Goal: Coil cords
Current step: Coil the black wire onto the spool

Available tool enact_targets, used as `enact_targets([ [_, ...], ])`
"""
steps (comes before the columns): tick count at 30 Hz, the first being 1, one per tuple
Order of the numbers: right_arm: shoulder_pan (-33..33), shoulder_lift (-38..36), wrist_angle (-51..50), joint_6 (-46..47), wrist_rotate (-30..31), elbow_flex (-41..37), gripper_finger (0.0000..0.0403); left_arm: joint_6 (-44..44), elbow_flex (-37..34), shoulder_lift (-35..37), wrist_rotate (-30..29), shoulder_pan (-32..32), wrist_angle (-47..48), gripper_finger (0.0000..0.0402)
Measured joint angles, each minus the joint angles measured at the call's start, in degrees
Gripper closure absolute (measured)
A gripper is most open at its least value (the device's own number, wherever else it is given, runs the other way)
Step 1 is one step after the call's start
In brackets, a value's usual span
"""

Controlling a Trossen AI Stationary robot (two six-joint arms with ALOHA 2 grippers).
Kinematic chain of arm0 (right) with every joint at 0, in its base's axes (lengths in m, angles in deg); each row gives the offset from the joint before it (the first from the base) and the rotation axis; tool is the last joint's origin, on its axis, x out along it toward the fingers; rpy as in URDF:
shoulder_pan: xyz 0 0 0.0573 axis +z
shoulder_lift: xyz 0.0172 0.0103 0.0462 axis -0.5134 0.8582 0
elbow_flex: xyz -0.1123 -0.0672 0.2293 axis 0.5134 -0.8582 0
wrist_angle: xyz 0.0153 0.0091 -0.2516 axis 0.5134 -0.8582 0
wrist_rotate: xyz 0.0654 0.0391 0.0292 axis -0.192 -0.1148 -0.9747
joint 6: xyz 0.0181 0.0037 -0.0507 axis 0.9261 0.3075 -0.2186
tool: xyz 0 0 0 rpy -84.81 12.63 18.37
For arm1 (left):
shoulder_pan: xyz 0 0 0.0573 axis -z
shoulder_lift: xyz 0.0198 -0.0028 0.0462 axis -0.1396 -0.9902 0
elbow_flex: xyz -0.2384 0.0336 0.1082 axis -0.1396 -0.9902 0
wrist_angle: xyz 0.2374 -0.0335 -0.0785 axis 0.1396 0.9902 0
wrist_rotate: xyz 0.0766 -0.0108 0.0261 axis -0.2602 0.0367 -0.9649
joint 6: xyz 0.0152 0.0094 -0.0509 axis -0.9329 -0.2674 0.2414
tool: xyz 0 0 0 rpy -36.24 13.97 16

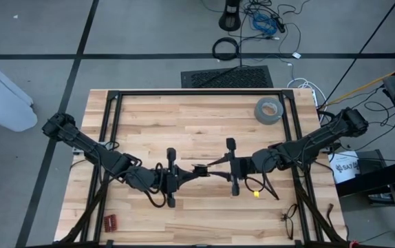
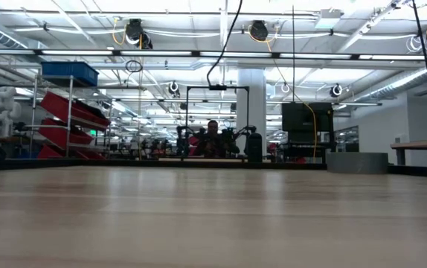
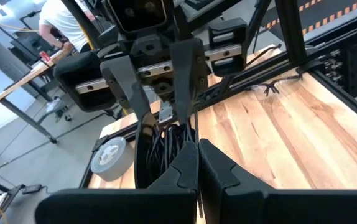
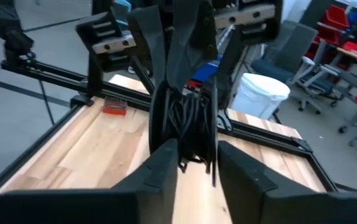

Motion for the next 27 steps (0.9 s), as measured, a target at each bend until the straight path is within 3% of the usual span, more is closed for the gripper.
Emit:
enact_targets([
  [9, -0.73, 1.12, 1.32, -1.93, -2.09, 0.02, 0.0395, 0.03, 0.00, 0.02, 1.29, -0.04, -0.15, 0.0402],
  [18, -0.78, 1.22, 1.59, -3.07, -1.48, 0.02, 0.0401, 0.17, 0.00, 0.02, 1.24, -0.07, -0.23, 0.0394],
  [27, -0.65, 0.97, 1.32, -4.01, 1.72, 0.04, 0.0402, 0.37, 0.02, 0.00, -3.07, 1.02, -0.28, 0.0324],
])
